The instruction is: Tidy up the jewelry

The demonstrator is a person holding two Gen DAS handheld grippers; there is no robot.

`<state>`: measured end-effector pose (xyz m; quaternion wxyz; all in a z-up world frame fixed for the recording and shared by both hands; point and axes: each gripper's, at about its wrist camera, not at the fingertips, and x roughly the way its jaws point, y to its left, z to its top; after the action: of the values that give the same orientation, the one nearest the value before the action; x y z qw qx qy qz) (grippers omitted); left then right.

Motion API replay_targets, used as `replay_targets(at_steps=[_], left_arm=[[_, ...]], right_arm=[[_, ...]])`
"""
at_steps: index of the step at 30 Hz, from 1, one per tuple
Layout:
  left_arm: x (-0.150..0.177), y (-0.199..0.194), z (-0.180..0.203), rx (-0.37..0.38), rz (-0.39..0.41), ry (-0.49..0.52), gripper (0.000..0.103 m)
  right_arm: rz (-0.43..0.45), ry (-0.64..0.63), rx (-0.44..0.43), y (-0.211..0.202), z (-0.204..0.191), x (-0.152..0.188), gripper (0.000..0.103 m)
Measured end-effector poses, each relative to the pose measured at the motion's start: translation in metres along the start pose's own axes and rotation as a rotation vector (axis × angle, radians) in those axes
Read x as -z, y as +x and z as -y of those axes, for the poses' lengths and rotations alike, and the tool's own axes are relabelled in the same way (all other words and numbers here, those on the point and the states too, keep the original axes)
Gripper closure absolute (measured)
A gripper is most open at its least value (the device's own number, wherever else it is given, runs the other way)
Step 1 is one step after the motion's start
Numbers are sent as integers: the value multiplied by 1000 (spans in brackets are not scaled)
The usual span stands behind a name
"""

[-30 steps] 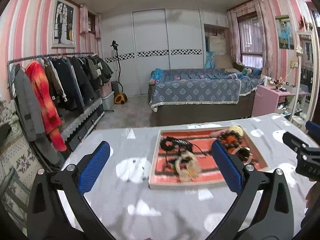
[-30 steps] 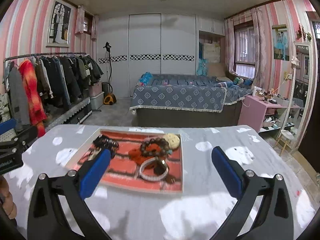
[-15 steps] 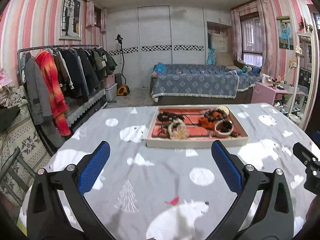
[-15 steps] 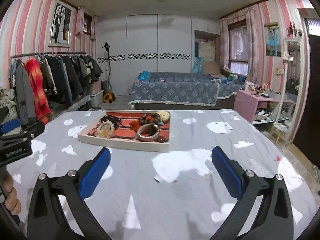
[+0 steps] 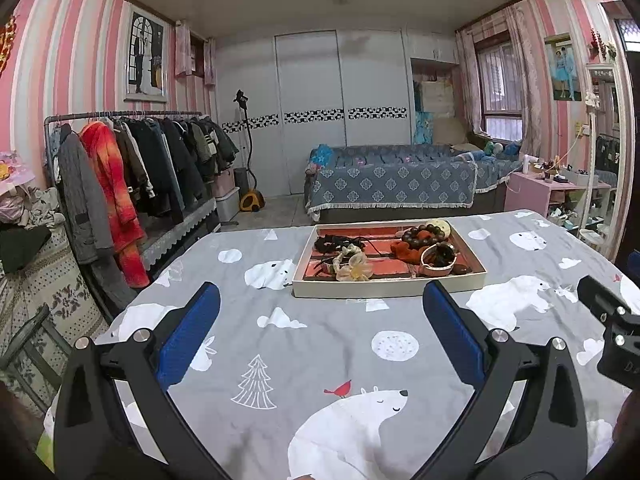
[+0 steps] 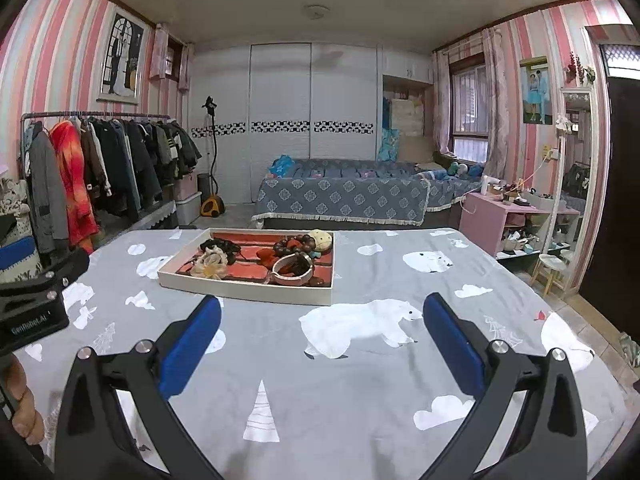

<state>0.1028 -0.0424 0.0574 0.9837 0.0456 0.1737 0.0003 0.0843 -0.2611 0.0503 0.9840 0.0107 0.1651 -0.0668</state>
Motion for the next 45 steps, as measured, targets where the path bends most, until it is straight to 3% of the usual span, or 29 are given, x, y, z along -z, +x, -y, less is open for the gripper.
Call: replay_targets(at_steps=[45], left_arm=[[2,-3,-9,36,-17,-4,5]], right_arm=[[4,3,34,-8,-6,-3,4]])
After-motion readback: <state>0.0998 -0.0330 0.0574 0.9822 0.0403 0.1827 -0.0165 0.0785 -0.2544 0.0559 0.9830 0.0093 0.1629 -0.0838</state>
